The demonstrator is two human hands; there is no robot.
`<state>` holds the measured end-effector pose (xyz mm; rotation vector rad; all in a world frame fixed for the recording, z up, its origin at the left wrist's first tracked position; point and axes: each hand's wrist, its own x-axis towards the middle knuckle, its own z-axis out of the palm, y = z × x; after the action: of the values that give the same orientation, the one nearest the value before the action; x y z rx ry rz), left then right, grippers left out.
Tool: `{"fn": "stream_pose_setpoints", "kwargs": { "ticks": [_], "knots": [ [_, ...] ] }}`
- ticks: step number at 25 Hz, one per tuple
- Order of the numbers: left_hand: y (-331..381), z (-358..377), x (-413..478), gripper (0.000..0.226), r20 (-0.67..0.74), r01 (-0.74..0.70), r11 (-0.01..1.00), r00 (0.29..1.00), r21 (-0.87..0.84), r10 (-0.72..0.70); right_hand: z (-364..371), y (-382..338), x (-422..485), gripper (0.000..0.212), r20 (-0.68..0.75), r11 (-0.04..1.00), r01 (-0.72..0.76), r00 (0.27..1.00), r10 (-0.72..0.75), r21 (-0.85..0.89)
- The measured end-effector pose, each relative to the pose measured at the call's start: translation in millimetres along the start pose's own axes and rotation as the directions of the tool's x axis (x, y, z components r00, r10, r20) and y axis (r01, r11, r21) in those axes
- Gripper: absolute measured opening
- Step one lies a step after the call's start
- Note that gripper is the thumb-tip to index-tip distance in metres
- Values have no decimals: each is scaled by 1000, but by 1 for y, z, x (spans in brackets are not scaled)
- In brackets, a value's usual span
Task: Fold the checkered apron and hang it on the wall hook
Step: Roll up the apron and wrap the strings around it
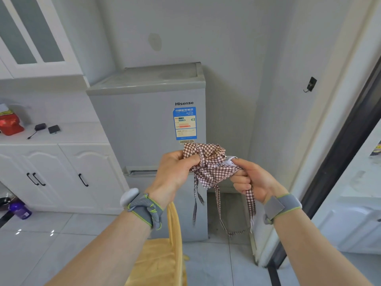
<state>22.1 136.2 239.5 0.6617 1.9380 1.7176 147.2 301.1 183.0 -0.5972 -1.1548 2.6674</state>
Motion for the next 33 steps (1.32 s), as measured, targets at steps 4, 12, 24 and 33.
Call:
{"fn": "stream_pose_setpoints", "kwargs": {
  "ticks": [4,12,24,33],
  "knots": [
    [-1,10,-2,6,48,68,996,997,-58,-65,-5,-12,10,31,-195,996,88,977,-83,19],
    [-1,27,-5,7,-92,159,934,976,-321,-198,85,127,-28,31,-61,326,408,542,-838,-853],
    [-4,16,-7,6,-41,220,909,967,-355,-250,76,128,-4,31,-204,376,268,503,-840,-887],
    [-2,9,-8,2,-106,196,950,968,-242,-227,62,107,-6,48,-79,584,435,753,-654,-686]
  ]
}}
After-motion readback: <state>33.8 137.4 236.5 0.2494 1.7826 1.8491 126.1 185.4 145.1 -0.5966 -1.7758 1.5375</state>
